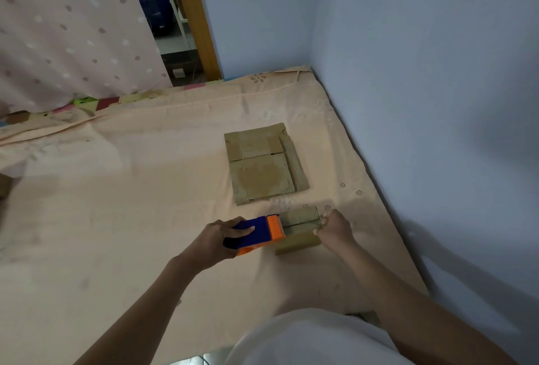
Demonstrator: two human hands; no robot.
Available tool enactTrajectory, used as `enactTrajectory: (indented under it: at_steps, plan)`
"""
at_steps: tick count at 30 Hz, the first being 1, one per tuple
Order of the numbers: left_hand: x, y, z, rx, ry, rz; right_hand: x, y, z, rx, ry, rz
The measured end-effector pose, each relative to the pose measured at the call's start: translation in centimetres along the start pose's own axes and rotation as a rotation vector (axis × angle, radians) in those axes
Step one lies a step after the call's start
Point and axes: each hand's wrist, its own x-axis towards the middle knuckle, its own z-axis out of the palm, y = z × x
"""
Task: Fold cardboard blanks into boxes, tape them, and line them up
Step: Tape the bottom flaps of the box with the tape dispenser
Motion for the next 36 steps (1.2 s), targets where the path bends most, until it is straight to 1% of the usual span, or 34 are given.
enactTrajectory:
  at_steps: [5,9,13,17,21,27,33,36]
  plan:
    - [0.4,0.6,-0.5,0.043,-0.035,-0.006,0.3,-0.2,-0.8,0.046,-0.046,0.054]
    - [0.7,1.8,-1.1,0.083,-0.065,-0.036,0.8,0.0,-1.3,0.077,0.021,0.033]
    - [0.9,2.7,-1.6,0.129,-0.09,-0.035,0.9,-0.7,-1.7,0.045,0.114,0.046]
    - [1.2,3.2,-2.0,0.174,-0.087,-0.041,1.2,-1.0,-1.7,0.075,0.101,0.144]
    - [1.3,3.9,-1.9,0.196,-0.094,-0.04,1.0,-0.8,-1.7,0.07,0.094,0.178]
    - [1.4,4.0,-2.0,0.205,-0.11,-0.057,1.8,-0.8,-1.2,0.024,0.08,0.207]
    - [1.7,3.9,-2.1,0.202,-0.12,-0.064,2.1,-1.2,-0.7,-0.096,0.071,0.222]
    - [1.9,3.7,-2.0,0.197,-0.132,-0.069,2.1,-0.5,-0.9,-0.11,0.071,0.237]
